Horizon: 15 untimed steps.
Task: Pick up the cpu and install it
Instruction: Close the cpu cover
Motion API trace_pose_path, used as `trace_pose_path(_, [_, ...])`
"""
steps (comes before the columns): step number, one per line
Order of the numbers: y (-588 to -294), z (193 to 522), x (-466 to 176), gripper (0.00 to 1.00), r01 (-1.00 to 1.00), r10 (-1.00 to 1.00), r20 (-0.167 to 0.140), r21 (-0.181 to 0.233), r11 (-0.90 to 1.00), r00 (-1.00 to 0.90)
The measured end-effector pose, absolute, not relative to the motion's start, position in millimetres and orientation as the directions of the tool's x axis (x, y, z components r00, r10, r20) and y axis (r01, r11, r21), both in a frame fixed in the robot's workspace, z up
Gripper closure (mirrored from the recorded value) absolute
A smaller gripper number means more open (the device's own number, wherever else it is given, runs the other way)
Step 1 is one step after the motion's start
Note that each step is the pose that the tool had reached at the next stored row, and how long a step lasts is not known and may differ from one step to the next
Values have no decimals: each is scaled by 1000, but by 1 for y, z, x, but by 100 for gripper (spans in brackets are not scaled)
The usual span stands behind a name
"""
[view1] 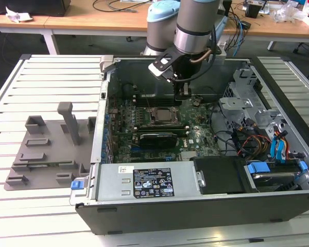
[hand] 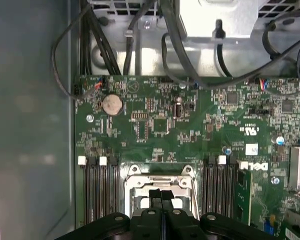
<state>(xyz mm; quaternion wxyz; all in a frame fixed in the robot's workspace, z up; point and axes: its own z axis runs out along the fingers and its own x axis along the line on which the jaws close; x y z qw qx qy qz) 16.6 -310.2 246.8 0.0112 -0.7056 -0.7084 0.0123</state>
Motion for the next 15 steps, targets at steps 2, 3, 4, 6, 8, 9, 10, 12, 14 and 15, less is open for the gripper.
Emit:
trace_pose_path(2, [-310,247,14,89,999,1000,-1,-33,4,-4])
trace_pose_path(3, [-310,247,12,89,999,1000,-2,-33,4,-4])
trace_pose_path(4, [-310,246,9,89,999,1000,-2,-33,4,-4])
trace_pose_path(6, [-310,245,4,89,999,1000,-2,-33,4,-4])
trace_pose_path(8, [-310,245,0,89,999,1000,-1,-33,4,-4])
trace_pose_path(9, [-310,244,-3,89,999,1000,-2,-33,4,-4])
trace_pose_path(10, [-310,242,-6,89,999,1000,-2,-33,4,-4])
trace_pose_path(12, [-310,238,-10,89,999,1000,-2,-33,4,-4])
trace_pose_path(14, [-310,234,-17,89,999,1000,-2,-33,4,-4])
trace_pose_path(15, [-310,232,-18,89,999,1000,-2,-33,4,-4])
